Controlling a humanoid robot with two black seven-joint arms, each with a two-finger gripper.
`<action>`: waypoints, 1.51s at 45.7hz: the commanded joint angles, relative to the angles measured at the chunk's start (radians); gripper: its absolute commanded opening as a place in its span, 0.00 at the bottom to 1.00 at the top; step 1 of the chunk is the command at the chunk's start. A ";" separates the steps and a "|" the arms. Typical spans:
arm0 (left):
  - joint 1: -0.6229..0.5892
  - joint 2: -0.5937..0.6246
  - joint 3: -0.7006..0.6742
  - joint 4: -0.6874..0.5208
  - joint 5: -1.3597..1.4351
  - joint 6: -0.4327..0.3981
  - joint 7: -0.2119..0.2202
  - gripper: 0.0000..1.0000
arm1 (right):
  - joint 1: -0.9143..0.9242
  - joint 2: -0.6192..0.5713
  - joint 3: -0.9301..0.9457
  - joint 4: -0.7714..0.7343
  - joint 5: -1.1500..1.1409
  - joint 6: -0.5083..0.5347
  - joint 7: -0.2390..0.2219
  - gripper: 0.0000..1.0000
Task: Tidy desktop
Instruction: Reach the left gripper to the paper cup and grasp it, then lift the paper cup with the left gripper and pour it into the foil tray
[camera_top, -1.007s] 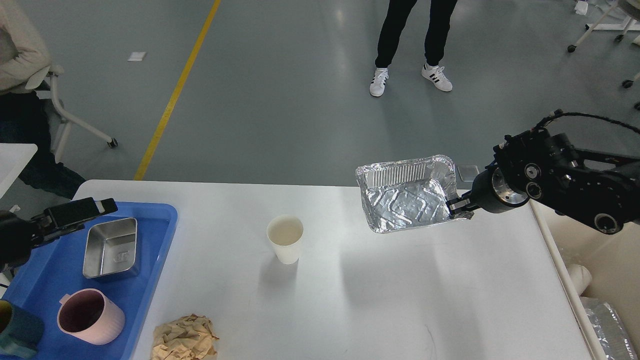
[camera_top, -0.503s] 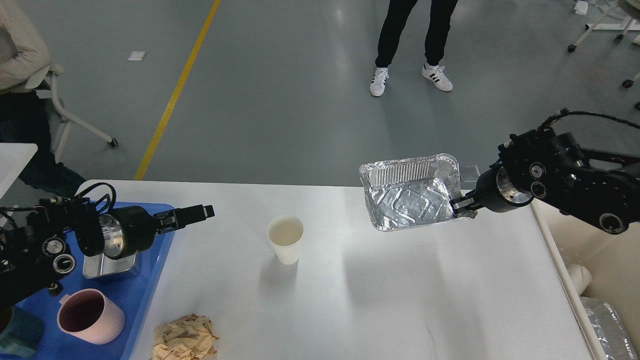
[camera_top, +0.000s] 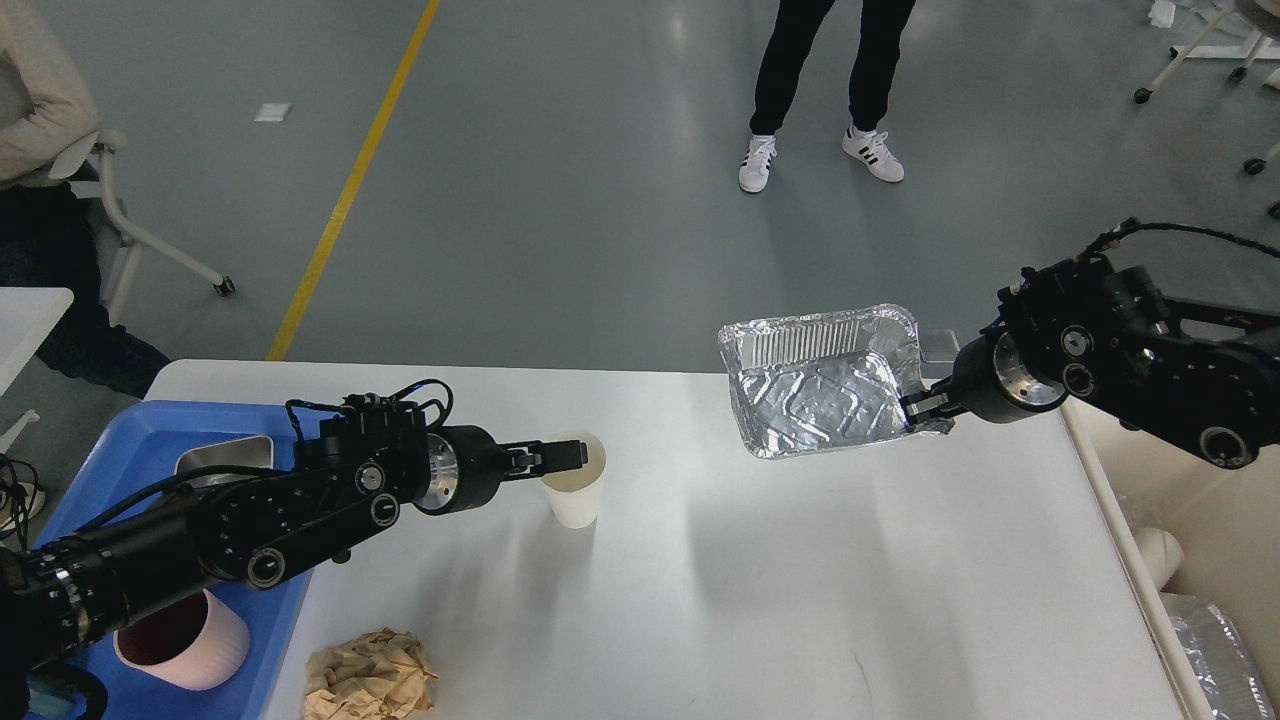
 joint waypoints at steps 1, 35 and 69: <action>-0.007 -0.033 0.041 0.020 0.000 0.001 0.027 0.72 | 0.002 0.000 0.000 0.000 0.000 -0.006 0.000 0.00; -0.030 0.002 0.096 0.007 -0.003 -0.015 0.046 0.00 | 0.002 0.000 0.002 -0.001 0.000 -0.009 0.000 0.00; -0.573 0.404 0.082 -0.322 -0.136 -0.289 0.037 0.00 | 0.002 0.003 0.002 0.003 0.006 -0.011 0.000 0.00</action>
